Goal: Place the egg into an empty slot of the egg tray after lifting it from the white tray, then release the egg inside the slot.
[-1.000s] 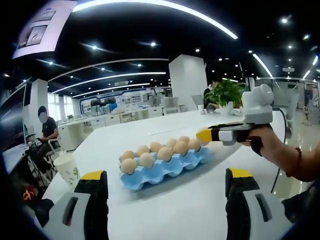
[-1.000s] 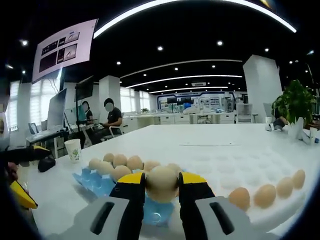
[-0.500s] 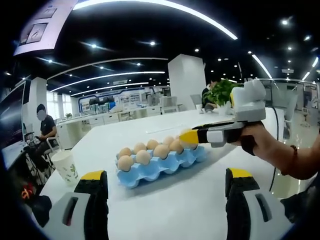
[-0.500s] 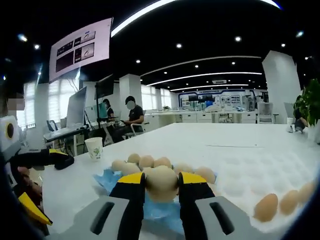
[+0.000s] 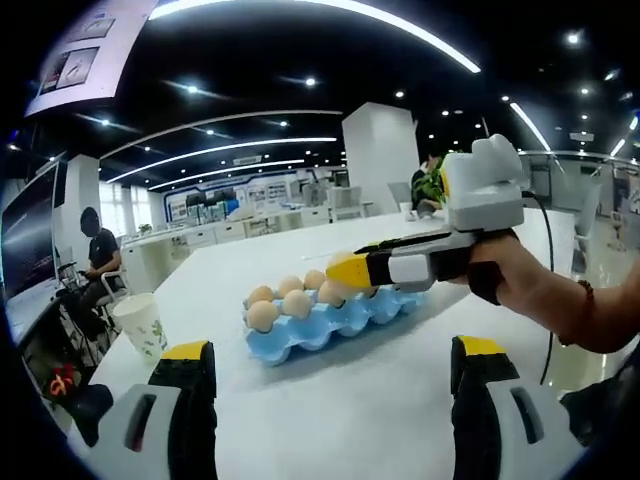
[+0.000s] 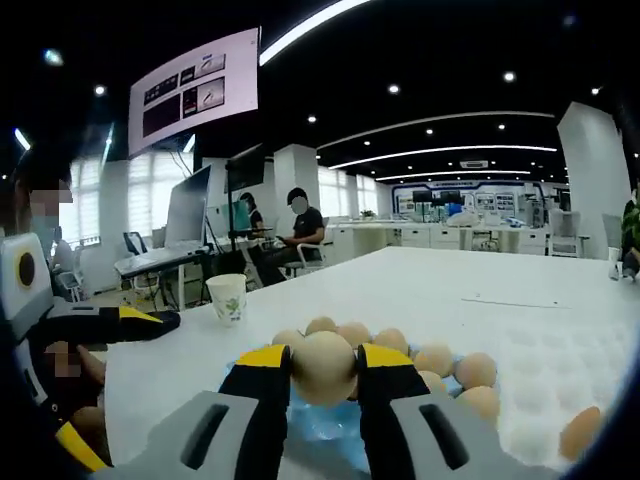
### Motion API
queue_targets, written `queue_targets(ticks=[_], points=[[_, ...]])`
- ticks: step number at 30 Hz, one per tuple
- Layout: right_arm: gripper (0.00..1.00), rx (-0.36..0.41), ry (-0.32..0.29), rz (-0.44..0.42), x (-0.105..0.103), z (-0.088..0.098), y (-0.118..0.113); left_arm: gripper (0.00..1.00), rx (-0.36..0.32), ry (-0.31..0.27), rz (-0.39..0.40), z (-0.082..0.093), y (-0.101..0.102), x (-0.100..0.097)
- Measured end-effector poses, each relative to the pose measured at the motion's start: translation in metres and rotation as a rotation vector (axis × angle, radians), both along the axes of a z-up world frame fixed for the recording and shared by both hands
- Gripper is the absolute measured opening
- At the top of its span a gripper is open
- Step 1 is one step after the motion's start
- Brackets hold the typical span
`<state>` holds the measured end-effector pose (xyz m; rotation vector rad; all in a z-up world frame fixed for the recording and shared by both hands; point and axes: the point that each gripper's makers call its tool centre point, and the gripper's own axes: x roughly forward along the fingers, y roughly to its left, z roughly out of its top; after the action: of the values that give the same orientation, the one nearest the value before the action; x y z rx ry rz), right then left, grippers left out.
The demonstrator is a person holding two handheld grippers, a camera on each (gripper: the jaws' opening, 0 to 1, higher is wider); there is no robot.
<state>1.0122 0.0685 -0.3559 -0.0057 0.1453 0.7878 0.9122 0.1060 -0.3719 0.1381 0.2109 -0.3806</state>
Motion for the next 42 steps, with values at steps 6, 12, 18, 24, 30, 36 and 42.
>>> queue_targets(ticks=[6, 12, 18, 24, 30, 36, 42], points=[[0.27, -0.012, -0.002, 0.044, -0.004, 0.002, 0.02, 1.0, -0.035, -0.02, -0.002, 0.005, 0.0, -0.001], [0.27, -0.031, 0.003, 0.072, -0.004, -0.001, 0.034, 1.0, -0.007, -0.012, 0.015, 0.002, 0.004, 0.0], [0.27, -0.058, 0.011, 0.104, -0.001, -0.008, 0.048, 1.0, -0.004, -0.002, 0.019, -0.001, 0.004, 0.001], [0.27, -0.075, 0.008, 0.137, 0.002, -0.012, 0.062, 1.0, 0.001, 0.003, 0.014, -0.002, 0.003, 0.004], [0.27, -0.106, -0.008, 0.139, 0.002, -0.017, 0.07, 1.0, -0.04, 0.0, 0.001, 0.001, 0.0, 0.005], [0.27, -0.12, -0.003, 0.156, 0.001, -0.022, 0.081, 1.0, -0.012, 0.006, 0.007, 0.001, 0.004, 0.005], [0.27, -0.154, 0.001, 0.16, -0.001, -0.03, 0.084, 1.0, -0.001, 0.004, 0.001, 0.001, 0.004, 0.007]])
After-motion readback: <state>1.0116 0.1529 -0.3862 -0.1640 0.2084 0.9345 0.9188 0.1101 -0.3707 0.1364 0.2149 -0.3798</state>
